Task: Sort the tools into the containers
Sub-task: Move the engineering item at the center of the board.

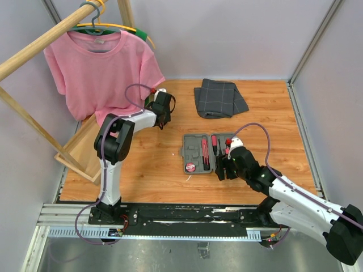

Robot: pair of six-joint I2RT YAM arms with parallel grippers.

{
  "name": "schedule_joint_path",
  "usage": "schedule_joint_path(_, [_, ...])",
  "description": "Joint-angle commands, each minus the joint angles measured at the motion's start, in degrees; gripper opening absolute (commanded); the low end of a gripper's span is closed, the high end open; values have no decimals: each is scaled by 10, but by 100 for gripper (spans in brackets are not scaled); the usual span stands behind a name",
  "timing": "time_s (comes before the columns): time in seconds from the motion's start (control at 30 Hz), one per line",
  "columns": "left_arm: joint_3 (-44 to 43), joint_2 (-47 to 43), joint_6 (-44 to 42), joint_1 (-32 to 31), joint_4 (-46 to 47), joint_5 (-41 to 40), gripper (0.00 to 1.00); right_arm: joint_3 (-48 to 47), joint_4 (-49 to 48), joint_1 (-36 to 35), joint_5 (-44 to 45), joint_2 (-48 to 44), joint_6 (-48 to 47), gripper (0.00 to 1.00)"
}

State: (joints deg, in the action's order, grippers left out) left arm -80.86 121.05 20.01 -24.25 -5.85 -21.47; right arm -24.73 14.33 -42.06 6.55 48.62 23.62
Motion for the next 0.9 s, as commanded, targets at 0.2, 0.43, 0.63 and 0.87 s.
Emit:
schedule_joint_path(0.2, [102,-56,12,-27,-38,2,45,-8,-8,7,-6,18,-9,71])
schedule_joint_path(0.43, [148,-115,27,-38,-30,6,44,-13,-8,7,-4,25,-8,71])
schedule_joint_path(0.63, [106,-142,17,-38,-41,4,45,-13,-6,7,-2,25,-5,71])
schedule_joint_path(0.87, [74,-142,8,-38,-55,3,49,-10,0,7,-1,15,4,71])
